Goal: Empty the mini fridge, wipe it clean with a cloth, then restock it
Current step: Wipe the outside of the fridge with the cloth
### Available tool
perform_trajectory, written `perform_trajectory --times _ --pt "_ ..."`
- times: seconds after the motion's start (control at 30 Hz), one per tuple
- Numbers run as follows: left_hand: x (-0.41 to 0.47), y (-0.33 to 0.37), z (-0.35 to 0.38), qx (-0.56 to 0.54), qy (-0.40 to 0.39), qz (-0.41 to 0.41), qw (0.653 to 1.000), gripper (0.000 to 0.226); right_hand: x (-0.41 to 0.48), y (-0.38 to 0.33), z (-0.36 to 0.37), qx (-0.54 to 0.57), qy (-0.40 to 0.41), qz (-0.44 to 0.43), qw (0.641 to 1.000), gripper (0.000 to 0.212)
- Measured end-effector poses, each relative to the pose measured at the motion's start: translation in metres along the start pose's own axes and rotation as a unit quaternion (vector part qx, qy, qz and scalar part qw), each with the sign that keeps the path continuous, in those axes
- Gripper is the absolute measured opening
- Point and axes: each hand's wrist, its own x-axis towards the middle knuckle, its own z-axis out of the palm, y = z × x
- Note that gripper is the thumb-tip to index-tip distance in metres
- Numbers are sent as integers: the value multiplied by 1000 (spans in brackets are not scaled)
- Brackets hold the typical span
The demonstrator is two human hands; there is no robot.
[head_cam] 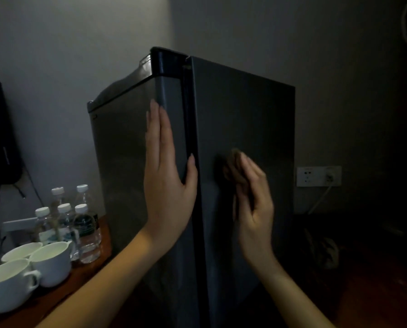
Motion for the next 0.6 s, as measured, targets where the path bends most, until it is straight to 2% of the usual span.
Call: perform_trajectory --times 0.13,0.3,0.4,0.6 --pt "-31 -3 1 -3 -6 -16 1000 75 -33 -2 8 -45 13 43 998 52" --pt "-71 -11 2 36 -17 -13 999 74 -68 -11 10 -86 0 14 996 56" --pt "-87 -13 2 55 -38 -3 998 75 -79 -9 10 -105 -14 -5 994 52" --pt "-96 -16 2 63 -46 1 997 82 -51 -14 31 -129 -36 -32 990 42"
